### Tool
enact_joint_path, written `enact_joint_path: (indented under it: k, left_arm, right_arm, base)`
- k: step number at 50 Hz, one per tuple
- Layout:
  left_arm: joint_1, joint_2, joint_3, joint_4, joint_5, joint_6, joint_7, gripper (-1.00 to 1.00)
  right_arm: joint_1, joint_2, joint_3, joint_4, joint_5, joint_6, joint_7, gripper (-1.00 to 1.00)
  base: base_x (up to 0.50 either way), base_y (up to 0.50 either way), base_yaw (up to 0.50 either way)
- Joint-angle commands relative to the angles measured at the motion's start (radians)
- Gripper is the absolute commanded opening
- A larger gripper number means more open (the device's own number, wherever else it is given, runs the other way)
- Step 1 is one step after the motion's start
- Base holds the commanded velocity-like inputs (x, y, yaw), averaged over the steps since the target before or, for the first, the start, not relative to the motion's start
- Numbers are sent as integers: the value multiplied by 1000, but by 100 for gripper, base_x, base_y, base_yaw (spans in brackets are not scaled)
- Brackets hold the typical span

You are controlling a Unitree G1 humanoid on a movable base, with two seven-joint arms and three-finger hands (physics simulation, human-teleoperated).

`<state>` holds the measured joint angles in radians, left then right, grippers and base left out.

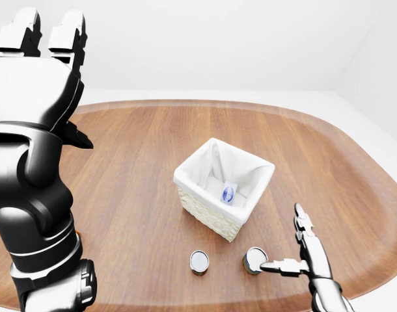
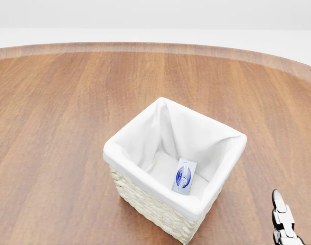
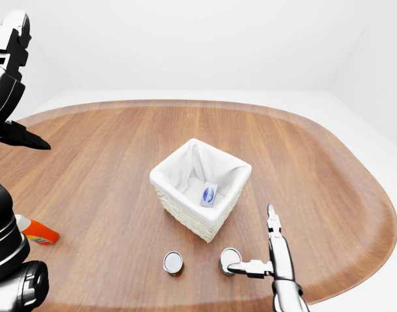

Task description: Pick up the alphabet soup and the cream cheese box, and put them in the basket.

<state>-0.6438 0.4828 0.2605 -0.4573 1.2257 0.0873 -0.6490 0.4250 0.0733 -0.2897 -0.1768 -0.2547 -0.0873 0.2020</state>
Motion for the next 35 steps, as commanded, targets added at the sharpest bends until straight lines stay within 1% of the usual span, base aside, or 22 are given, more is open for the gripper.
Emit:
enact_joint_path:
  k: [1,16,22,35]
  left_arm:
    - [0,1,2,0,-1,0,5,100]
    - [-1,2,1,1,-2,0,3,100]
    - [-2,2,0,1,0,0,2,100]
    - [-2,1,0,-2,1,0,1,100]
  right_arm:
    - [-2,-10,34,27,-37,0,-32,100]
    - [-15,-47,84,115,-95,0,-85,100]
    - [-8,-53,100,108,-105,0,-88,100]
    - [-16,-73,111,176,-136,0,-114,100]
  base:
    - [0,0,0]
    - [0,0,0]
    - [0,0,0]
    - [0,0,0]
